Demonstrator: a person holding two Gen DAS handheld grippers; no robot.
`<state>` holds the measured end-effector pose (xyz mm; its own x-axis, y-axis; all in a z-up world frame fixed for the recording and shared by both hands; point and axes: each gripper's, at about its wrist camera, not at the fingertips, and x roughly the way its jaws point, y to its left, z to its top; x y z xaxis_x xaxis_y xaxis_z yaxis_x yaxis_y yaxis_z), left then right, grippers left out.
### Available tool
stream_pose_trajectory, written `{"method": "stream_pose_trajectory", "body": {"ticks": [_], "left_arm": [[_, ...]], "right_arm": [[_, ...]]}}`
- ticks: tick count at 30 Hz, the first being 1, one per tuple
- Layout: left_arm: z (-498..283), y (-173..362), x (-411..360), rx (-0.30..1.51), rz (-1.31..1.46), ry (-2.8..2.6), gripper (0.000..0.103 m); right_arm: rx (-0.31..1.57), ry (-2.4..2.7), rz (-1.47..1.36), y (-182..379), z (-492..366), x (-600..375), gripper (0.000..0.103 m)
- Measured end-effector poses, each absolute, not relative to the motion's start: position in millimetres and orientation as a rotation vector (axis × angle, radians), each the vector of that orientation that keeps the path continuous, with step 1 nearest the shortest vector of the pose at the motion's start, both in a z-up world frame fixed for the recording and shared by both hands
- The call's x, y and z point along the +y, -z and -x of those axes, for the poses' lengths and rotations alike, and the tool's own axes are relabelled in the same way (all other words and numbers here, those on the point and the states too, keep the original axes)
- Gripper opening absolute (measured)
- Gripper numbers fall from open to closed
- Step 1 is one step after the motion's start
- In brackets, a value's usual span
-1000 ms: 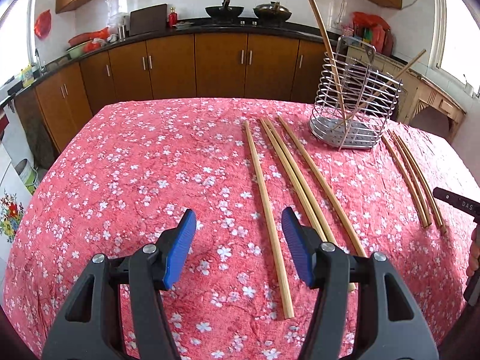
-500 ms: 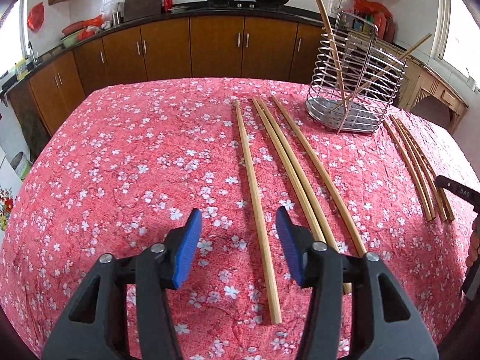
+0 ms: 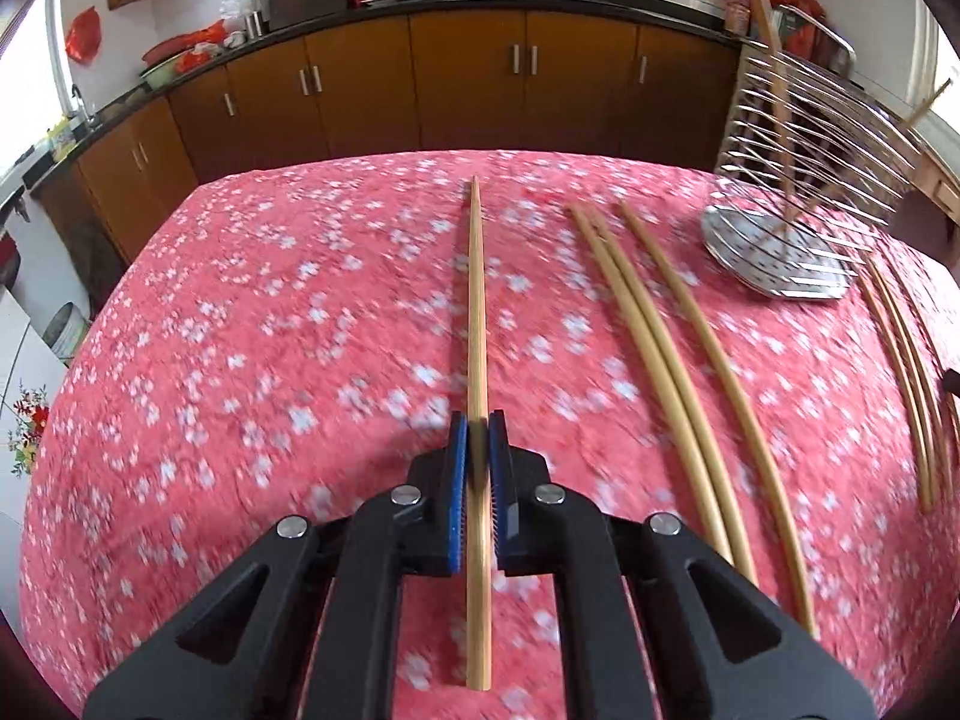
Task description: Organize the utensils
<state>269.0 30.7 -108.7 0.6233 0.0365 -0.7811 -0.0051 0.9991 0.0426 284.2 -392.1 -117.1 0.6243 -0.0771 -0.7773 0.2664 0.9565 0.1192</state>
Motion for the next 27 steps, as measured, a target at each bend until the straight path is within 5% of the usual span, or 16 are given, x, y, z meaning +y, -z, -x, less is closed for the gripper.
{"method": "stream_pose_trajectory", "body": {"ticks": [10,14,27], "left_arm": [[-242,109,56,0.893,0.025,0.071,0.013],[-223,109,52,0.891,0.001,0.093,0.022],[-224,107,32,0.897,-0.060,0.051,0.022]], "right_arm": [[0.892,0.133,-0.230,116,-240,-379,0.027],[0.888,0.138,-0.174,117,-224,-368,0.028],[0.888,0.173,-0.127,119,-208,-355,0.024]]}}
